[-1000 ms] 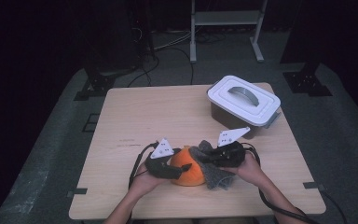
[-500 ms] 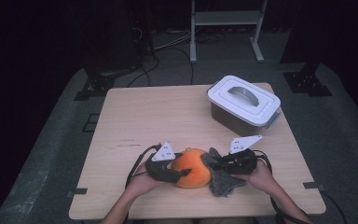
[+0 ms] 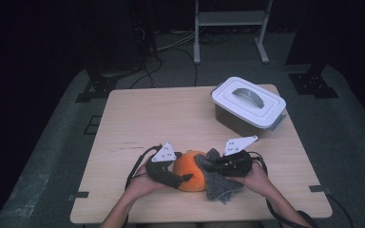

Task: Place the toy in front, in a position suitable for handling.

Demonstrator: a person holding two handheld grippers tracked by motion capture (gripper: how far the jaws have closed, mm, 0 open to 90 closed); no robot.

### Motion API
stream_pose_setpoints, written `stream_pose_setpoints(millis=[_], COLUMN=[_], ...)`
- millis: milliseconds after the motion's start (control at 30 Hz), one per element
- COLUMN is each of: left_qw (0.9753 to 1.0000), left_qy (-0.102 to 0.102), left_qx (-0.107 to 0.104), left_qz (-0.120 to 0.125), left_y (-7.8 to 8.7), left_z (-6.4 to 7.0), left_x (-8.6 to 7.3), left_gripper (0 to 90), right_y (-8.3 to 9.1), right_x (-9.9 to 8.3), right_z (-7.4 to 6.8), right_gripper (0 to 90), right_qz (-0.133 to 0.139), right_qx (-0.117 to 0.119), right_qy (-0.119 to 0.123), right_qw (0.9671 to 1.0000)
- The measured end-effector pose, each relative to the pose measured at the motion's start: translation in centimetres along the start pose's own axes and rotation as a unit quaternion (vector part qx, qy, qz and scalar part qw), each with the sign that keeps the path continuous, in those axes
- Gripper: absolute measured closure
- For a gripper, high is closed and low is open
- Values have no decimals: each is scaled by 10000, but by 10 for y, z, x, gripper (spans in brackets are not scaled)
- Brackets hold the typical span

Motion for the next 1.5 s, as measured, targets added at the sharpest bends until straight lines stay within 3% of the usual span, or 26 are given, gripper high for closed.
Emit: stream_pose_setpoints(millis=[67,200,300,367,467,533,600,700,767,900,1000,1133,1200,1267,1367,1500], left_qw=[10000,9993,9984,9983,9991,9997,9996,9976,9973,9986,9996,9999,9998,9999,9998,10000], left_qy=[-67,-294,-300,-196,-231,-187,-122,-239,-184,-114,-24,137,211,134,170,-1], left_qx=[-35,-190,-385,-459,-234,-27,225,601,650,500,275,7,-10,-14,-11,-11], left_qz=[51,-98,-274,-310,-276,-182,70,236,275,131,108,75,54,60,60,75], left_y=[-3,-10,-16,-17,-13,-12,-11,-11,-14,-15,-13,-10,-9,-6,-5,-5], left_z=[1,4,6,6,1,-2,-6,-9,-8,-6,-4,-3,-4,-4,-5,-1], left_x=[4,5,-1,-6,-5,-2,4,10,10,5,3,3,3,2,0,2], left_gripper=[81,47,35,66,283,366,395,397,390,308,183,110,115,206,255,298], right_y=[0,-2,-3,-2,-1,2,7,14,13,-2,-6,-2,0,2,7,17], right_x=[-1,-3,-4,-4,-3,2,11,32,41,27,16,11,9,5,-3,-11], right_z=[-3,-10,-14,-13,-8,-4,2,8,11,18,17,14,15,18,26,37], right_gripper=[792,794,794,794,793,793,792,792,792,790,791,791,790,790,789,787], right_qz=[-35,-85,-133,-144,-95,-23,48,321,417,102,141,117,85,64,18,-139], right_qx=[90,337,456,441,360,280,124,-9,-107,-161,-34,24,27,-11,-105,-296], right_qy=[70,188,234,229,198,121,136,141,167,147,54,95,93,58,-39,-187], right_qw=[9999,9992,9986,9987,9991,9995,9998,9994,9989,9997,9999,9999,9999,10000,9999,9993])
Point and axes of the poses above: each handheld gripper's, and its own axes: y roughly backward along the jaws, x roughly out of its top, z roughly to its right, the point moved 10 cm from there along -y, roughly forward along the jaws, and after that the axes turned 9 degrees about z, right-handed, at the moved point
